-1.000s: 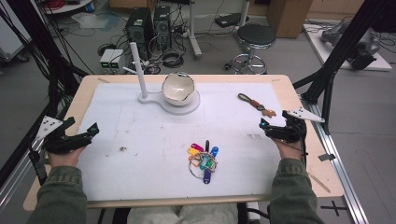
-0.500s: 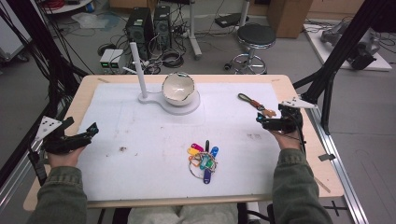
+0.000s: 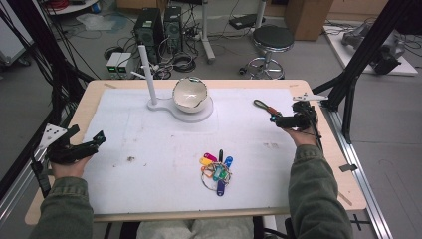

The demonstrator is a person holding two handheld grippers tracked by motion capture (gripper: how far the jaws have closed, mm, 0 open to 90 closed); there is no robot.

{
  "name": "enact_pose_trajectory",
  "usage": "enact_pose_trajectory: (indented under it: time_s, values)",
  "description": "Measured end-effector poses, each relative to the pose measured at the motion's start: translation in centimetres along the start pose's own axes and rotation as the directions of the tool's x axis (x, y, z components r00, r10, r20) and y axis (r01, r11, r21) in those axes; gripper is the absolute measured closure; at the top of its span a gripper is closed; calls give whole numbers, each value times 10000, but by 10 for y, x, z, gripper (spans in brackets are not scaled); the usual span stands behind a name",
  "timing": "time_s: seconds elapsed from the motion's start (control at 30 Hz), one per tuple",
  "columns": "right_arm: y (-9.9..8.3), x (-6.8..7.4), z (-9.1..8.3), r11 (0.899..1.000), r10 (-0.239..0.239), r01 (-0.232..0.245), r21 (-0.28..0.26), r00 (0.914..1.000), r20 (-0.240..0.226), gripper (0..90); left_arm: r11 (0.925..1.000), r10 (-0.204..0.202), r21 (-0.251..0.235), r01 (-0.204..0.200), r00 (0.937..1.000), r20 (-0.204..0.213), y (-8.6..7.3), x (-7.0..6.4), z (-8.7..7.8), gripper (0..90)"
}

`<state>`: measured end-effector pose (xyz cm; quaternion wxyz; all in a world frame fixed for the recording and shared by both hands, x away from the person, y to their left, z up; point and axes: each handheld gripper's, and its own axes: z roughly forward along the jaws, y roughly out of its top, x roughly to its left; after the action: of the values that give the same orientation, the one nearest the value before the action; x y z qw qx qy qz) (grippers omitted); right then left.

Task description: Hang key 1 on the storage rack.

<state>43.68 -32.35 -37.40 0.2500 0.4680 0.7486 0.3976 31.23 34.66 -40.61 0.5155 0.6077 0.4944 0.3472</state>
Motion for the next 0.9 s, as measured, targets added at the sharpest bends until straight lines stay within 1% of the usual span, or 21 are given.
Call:
enact_pose_trajectory:
  time_s: [0.07,0.1,0.17,0.27,0.37,0.43,0.53,0.63,0.7,0.73,0.8,0.83,0.9]
  values:
    - [2,-1,4,9999,-23,25,161,9999,-154,10,10000,-9,9,9,10000,-2,0,0,0,56]
    - [2,-1,4,9999,-23,25,161,9999,-154,10,10000,-17,26,17,10000,-12,0,0,0,56]
    - [8,-3,11,9994,-93,104,320,9994,-343,11,10000,-1,21,1,10000,-14,0,1,0,56]
    - [11,-6,17,9987,-86,106,500,9991,-408,10,10000,-17,17,17,10000,-1,0,0,0,56]
    - [14,-7,20,9979,-174,201,613,9989,-430,10,10000,-10,24,11,10000,-82,0,1,0,56]
    - [19,-7,23,9974,-265,296,649,9985,-485,10,10000,-82,-13,81,9999,-133,0,1,0,56]
    - [25,-8,27,9965,-300,338,771,9983,-505,10,10000,-52,-7,52,9999,-150,0,1,0,56]
    - [31,-11,33,9940,-521,567,935,9974,-505,10,10000,4,44,-3,9999,-134,0,1,0,56]
    - [33,-13,35,9933,-496,548,1017,9974,-530,10,10000,5,22,-5,9999,-127,0,0,0,56]
    - [36,-15,40,9919,-452,510,1165,9976,-522,10,10000,-6,35,7,9999,-139,0,1,0,56]
    - [39,-15,44,9903,-520,584,1259,9972,-531,11,10000,-35,37,35,9999,-152,0,1,0,56]
    - [39,-15,45,9912,-564,620,1169,9971,-507,11,10000,-35,37,35,9999,-152,0,1,0,56]
    - [38,-17,50,9908,-573,633,1198,9969,-532,14,10000,-34,56,34,9999,-133,0,1,1,56]
